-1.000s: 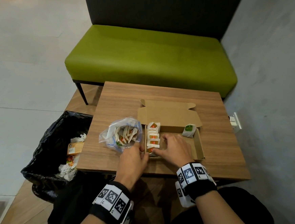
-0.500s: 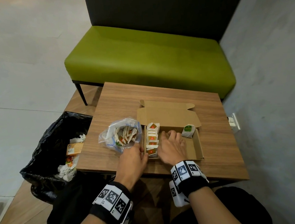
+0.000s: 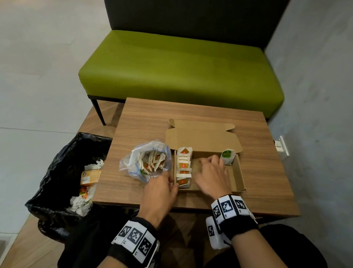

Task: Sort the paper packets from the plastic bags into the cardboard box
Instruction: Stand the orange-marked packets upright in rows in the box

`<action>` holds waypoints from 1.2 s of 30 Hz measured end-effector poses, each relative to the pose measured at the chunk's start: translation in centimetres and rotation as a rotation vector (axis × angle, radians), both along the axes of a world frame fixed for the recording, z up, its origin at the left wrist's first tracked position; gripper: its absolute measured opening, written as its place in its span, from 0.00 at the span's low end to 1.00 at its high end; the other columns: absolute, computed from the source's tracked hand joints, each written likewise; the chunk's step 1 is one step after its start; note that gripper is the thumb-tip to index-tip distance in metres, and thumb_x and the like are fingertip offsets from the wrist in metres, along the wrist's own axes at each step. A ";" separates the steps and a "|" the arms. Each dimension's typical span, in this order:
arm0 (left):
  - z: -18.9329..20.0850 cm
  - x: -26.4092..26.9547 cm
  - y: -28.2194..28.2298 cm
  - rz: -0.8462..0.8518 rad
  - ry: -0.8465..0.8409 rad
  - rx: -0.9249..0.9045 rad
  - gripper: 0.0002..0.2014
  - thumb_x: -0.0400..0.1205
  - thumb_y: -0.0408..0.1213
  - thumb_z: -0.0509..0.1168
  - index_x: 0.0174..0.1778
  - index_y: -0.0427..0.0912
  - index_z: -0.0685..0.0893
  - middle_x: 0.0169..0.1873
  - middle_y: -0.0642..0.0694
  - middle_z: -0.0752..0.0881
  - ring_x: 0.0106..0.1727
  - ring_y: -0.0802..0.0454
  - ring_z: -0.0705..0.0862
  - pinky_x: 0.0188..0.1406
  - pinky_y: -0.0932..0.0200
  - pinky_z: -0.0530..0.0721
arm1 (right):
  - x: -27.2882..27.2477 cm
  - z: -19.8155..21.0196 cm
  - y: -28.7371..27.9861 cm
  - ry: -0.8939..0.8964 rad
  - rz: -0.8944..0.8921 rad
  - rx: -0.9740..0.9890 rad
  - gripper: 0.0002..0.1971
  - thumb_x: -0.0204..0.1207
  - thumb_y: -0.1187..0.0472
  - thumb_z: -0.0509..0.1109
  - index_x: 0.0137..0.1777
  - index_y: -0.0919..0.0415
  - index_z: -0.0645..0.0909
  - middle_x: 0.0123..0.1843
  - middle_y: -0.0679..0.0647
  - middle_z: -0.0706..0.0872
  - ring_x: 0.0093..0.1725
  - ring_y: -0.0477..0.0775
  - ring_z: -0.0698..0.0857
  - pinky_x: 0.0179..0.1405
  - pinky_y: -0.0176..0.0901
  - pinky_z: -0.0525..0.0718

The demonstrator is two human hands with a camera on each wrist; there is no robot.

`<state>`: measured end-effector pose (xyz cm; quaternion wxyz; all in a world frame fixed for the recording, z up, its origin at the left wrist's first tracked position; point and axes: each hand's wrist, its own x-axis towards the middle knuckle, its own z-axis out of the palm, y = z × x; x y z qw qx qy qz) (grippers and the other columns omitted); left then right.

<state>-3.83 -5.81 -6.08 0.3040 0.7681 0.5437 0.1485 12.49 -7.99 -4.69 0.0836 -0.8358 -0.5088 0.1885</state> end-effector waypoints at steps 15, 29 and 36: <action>0.7 0.0 0.0 -0.009 0.011 -0.025 0.05 0.84 0.44 0.67 0.53 0.50 0.82 0.40 0.55 0.86 0.42 0.61 0.85 0.48 0.60 0.87 | -0.8 0.3 -0.5 0.045 0.254 -0.061 0.28 0.79 0.50 0.69 0.79 0.36 0.70 0.64 0.46 0.77 0.69 0.50 0.73 0.71 0.57 0.66; 2.9 -1.9 0.1 0.107 0.039 0.138 0.09 0.84 0.51 0.65 0.41 0.52 0.82 0.25 0.57 0.79 0.27 0.64 0.77 0.25 0.70 0.68 | -1.1 0.7 0.4 -0.006 0.143 0.182 0.06 0.77 0.46 0.71 0.50 0.44 0.84 0.47 0.40 0.78 0.52 0.45 0.79 0.63 0.54 0.75; 4.2 -5.9 3.8 0.193 0.148 0.345 0.09 0.76 0.46 0.75 0.51 0.54 0.87 0.68 0.43 0.75 0.69 0.42 0.72 0.64 0.39 0.75 | -3.9 2.0 2.5 -0.027 0.232 0.398 0.09 0.75 0.47 0.74 0.53 0.46 0.86 0.63 0.46 0.73 0.66 0.48 0.69 0.64 0.48 0.71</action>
